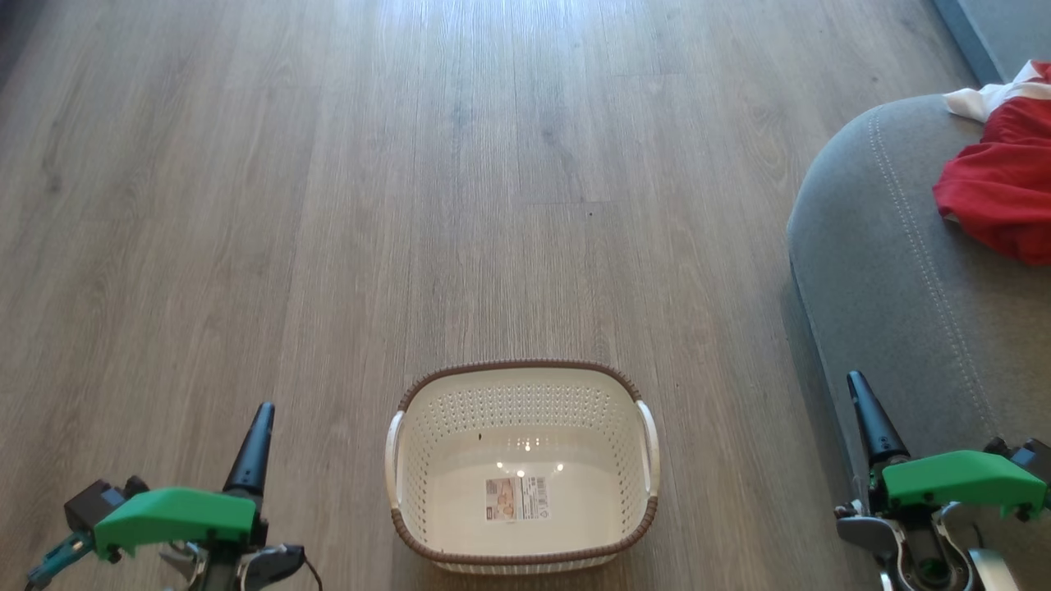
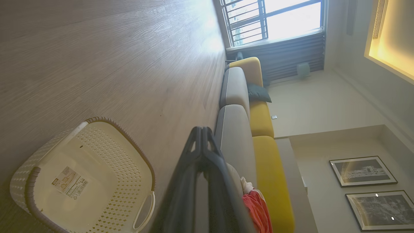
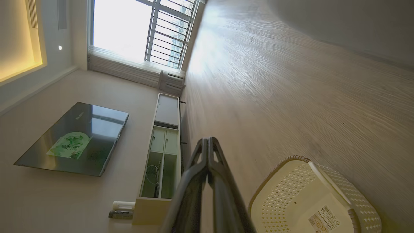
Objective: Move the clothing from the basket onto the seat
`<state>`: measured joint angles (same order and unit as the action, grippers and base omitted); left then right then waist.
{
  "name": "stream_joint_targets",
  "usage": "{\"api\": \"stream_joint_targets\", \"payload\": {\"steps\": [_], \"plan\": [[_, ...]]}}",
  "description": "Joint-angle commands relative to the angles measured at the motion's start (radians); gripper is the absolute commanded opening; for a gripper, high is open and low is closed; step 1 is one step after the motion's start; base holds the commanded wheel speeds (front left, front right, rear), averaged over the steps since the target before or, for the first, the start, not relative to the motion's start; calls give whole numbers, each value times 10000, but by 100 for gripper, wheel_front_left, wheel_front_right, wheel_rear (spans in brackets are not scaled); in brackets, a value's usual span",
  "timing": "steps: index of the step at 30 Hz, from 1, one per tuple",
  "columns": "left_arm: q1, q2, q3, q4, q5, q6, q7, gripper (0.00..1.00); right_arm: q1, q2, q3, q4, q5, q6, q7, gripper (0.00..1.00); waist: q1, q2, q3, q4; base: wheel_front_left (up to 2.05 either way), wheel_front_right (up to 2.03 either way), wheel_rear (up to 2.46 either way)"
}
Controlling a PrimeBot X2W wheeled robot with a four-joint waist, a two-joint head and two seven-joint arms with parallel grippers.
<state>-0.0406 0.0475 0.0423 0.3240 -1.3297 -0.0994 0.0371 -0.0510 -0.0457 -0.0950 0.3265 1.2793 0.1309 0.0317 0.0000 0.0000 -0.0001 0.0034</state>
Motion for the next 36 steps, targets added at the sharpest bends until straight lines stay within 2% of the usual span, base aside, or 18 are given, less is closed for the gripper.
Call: {"api": "stream_joint_targets", "payload": {"steps": [1, 25, 36], "plan": [[-544, 39, 374, -407, -313, -95, 91, 0, -535, -38, 99, -432, 378, -1, 128, 0, 0, 0, 2, -2, 0, 0, 0], [-674, 28, 713, -778, -2743, -309, 752, 0, -569, -45, -184, -810, 3242, -2, 804, 0, 0, 0, 31, -33, 0, 0, 0], [-676, 28, 718, -785, -2787, -313, 763, 0, -570, -45, -189, -817, 3293, -2, 816, 0, 0, 0, 32, -34, 0, 0, 0]]}}
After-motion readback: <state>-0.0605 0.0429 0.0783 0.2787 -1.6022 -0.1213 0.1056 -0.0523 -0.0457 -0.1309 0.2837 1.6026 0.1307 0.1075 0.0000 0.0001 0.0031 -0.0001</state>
